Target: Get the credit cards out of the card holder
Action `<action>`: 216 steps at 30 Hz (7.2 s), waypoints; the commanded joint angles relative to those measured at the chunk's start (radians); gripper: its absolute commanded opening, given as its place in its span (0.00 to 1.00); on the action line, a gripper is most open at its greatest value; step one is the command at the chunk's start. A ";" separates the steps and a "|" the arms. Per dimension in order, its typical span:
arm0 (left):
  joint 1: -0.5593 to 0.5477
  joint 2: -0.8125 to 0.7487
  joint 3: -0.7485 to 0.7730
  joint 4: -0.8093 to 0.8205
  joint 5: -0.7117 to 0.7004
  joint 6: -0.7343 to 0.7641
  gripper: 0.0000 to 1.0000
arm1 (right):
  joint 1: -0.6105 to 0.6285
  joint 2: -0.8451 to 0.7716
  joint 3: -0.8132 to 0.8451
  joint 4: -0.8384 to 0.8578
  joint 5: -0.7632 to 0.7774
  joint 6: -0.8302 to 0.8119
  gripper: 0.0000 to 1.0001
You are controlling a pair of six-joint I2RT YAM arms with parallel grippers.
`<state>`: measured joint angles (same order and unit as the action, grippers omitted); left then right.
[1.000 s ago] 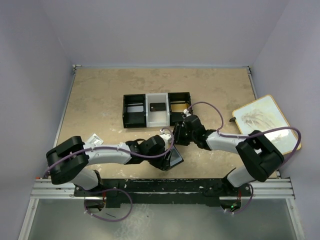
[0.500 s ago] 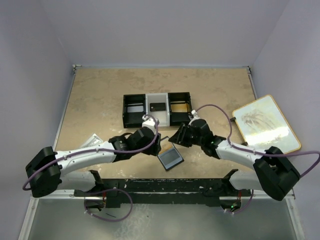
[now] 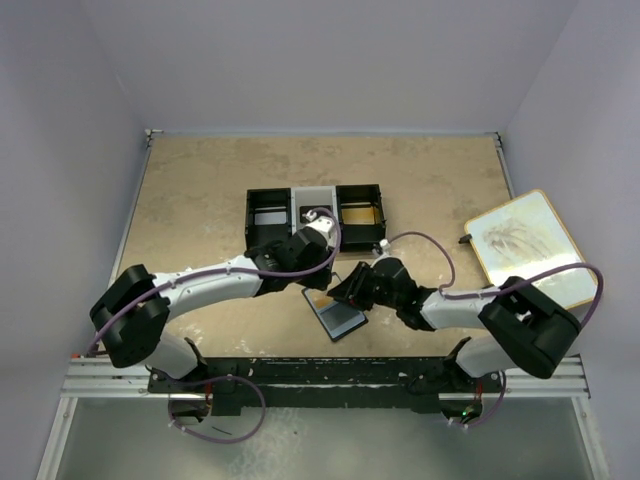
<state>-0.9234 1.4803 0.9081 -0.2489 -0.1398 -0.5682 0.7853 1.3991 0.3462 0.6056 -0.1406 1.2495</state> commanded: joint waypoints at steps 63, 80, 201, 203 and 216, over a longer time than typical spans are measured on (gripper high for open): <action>-0.034 0.178 0.047 -0.084 0.060 0.083 0.05 | -0.001 0.097 -0.100 0.200 0.098 0.173 0.23; -0.046 0.165 0.029 -0.105 -0.022 0.030 0.00 | -0.010 -0.021 -0.136 0.169 0.103 0.131 0.07; -0.044 0.200 0.050 -0.108 -0.080 -0.014 0.01 | -0.078 -0.112 -0.223 0.098 0.055 0.149 0.03; -0.044 0.191 0.052 -0.105 -0.080 -0.016 0.03 | -0.078 -0.120 -0.221 0.099 0.050 0.137 0.04; -0.045 0.105 0.075 0.010 0.109 -0.025 0.21 | -0.083 0.025 -0.207 0.225 0.001 0.130 0.05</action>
<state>-0.9653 1.5845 0.9688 -0.3119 -0.1326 -0.5903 0.7074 1.3815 0.1318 0.7982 -0.1307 1.3952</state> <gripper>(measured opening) 0.203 0.046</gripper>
